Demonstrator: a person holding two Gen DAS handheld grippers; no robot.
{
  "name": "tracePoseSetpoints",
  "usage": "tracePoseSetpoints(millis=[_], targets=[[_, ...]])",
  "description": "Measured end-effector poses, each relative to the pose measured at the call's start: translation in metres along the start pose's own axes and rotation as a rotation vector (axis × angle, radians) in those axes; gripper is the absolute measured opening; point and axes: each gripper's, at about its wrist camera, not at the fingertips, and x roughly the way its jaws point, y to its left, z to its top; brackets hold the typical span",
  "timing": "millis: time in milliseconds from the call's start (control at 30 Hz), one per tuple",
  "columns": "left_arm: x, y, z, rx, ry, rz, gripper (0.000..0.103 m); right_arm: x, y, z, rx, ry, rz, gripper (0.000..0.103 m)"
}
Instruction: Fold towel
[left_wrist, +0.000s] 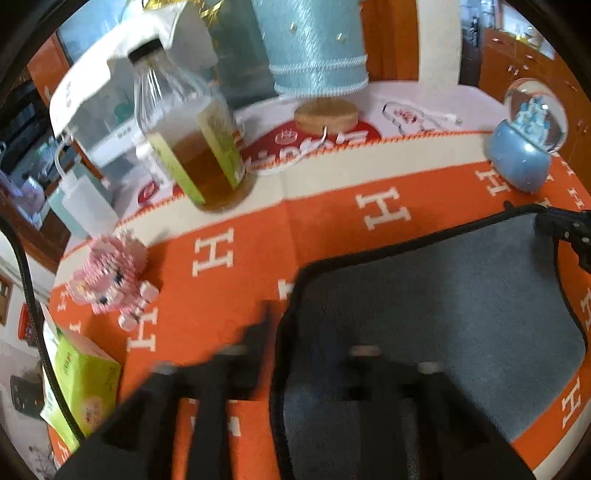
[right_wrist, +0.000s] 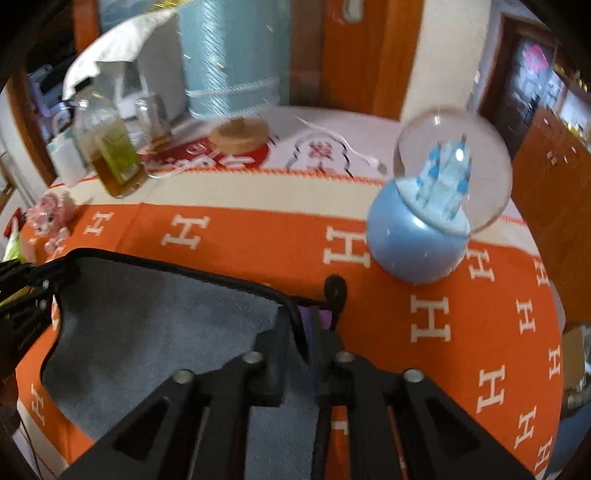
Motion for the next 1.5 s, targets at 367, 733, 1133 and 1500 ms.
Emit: tracePoseSetpoints(millis=[367, 733, 1133, 1500], targets=[[-0.028, 0.010, -0.001, -0.092, -0.034, -0.002, 0.090, -0.040, 0.004, 0.002, 0.006, -0.074, 0.023, 0.048], [-0.083, -0.004, -0.014, -0.098, -0.097, -0.039, 0.102, -0.079, 0.022, -0.013, 0.015, -0.108, 0.062, 0.048], [-0.143, -0.009, -0.031, -0.138, -0.121, -0.116, 0.102, -0.131, 0.022, -0.029, 0.066, -0.150, 0.099, 0.048], [-0.203, -0.015, -0.045, -0.155, -0.187, -0.117, 0.102, -0.180, 0.025, -0.044, 0.090, -0.180, 0.087, 0.050]])
